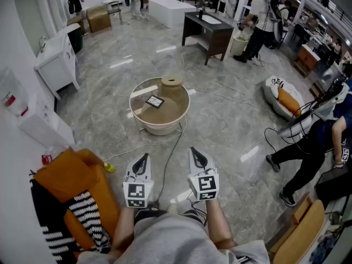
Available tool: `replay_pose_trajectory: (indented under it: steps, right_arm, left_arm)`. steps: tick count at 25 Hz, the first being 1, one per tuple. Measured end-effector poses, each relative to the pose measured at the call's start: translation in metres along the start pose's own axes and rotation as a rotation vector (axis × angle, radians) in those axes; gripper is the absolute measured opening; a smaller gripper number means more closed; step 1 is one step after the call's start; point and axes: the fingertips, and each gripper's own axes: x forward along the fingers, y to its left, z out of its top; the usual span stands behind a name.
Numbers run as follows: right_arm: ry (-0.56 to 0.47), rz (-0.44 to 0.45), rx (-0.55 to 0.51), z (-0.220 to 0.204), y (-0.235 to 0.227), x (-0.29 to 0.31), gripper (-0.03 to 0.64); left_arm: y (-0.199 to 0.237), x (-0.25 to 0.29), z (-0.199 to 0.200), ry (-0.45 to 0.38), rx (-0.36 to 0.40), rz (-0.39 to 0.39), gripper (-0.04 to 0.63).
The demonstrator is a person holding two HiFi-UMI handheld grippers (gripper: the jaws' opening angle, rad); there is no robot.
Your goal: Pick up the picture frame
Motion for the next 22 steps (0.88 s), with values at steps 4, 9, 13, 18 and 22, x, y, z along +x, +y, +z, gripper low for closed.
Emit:
replay_pose_trajectory:
  steps: [4, 9, 13, 18, 22]
  right_arm:
    - [0.002, -0.001, 0.001, -0.002, -0.002, -0.003, 0.000]
    - [-0.003, 0.002, 0.015, -0.004, -0.005, -0.002, 0.000]
    - [-0.006, -0.001, 0.011, -0.005, -0.012, -0.001, 0.000]
    - [-0.001, -0.004, 0.009, -0.010, -0.021, -0.001, 0.000]
    - [0.015, -0.010, 0.022, -0.020, -0.033, 0.006, 0.000]
  left_arm:
    - [-0.005, -0.001, -0.001, 0.002, 0.001, -0.004, 0.017]
    - [-0.006, 0.003, -0.002, 0.004, 0.003, -0.004, 0.017]
    - [-0.007, 0.010, -0.001, 0.002, 0.006, -0.005, 0.017]
    - [-0.012, 0.020, 0.002, 0.001, 0.004, -0.012, 0.017]
    - [-0.016, 0.038, 0.002, 0.006, 0.002, -0.024, 0.018]
